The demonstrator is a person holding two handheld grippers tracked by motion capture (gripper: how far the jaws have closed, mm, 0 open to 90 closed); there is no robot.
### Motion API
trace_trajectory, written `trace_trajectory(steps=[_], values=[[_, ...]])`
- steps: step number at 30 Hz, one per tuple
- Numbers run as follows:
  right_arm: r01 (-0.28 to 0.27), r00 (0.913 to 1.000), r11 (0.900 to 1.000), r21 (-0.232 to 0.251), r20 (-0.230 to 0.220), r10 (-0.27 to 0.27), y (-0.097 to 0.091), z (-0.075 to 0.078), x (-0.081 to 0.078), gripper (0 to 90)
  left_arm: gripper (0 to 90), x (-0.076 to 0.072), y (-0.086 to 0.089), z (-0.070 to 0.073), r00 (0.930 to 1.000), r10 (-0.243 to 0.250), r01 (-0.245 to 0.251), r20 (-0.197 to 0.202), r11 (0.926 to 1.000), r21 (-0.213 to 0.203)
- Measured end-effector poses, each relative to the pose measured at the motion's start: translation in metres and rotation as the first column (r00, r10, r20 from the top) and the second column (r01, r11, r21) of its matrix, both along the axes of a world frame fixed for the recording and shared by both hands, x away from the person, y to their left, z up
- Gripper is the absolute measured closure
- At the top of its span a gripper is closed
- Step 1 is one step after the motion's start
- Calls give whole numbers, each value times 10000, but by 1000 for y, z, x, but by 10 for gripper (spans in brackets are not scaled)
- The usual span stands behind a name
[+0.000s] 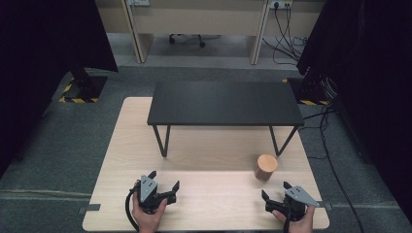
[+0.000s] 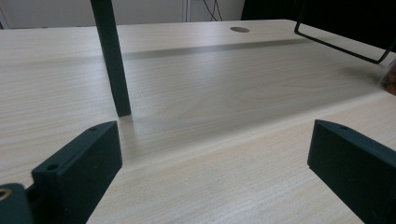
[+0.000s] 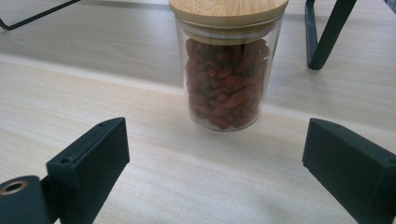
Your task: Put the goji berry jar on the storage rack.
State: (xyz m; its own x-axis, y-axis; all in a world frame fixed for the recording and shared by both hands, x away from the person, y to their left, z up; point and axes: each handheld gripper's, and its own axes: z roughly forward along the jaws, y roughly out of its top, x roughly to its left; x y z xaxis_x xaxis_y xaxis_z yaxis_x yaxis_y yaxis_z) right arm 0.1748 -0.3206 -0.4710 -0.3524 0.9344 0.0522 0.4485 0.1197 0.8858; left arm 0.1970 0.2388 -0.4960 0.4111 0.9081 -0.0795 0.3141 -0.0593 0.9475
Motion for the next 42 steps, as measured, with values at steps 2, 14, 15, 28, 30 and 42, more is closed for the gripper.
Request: trace_trajectory(steps=[2, 14, 15, 28, 30, 42], values=[[-24, 10000, 10000, 8, -14, 24, 0, 0, -2, 68, 23, 0, 0, 0, 10000, 5, -5, 0, 10000, -2], [-30, 9958, 9999, 144, 917, 17, 10, 8, -20, 78, 22, 0, 0, 0, 10000, 1, -1, -1, 10000, -44], [1, 9950, 9998, 210, 1002, -22, 10, 10, -20, 75, 23, 0, 0, 0, 10000, -1, 1, 10, 10000, 7], [269, 9957, 9996, 116, 885, -278, 9, 11, -5, 67, 22, 0, 0, 0, 10000, 11, -11, 21, 10000, -19], [267, 9961, 9996, 89, 840, -273, 10, 11, -3, 67, 22, 0, 0, 0, 10000, 11, -11, 25, 10000, -16], [359, 9988, 9992, -200, 348, -352, 22, 7, 25, 66, 23, -1, 0, -1, 10000, 26, -26, 35, 10000, -63]])
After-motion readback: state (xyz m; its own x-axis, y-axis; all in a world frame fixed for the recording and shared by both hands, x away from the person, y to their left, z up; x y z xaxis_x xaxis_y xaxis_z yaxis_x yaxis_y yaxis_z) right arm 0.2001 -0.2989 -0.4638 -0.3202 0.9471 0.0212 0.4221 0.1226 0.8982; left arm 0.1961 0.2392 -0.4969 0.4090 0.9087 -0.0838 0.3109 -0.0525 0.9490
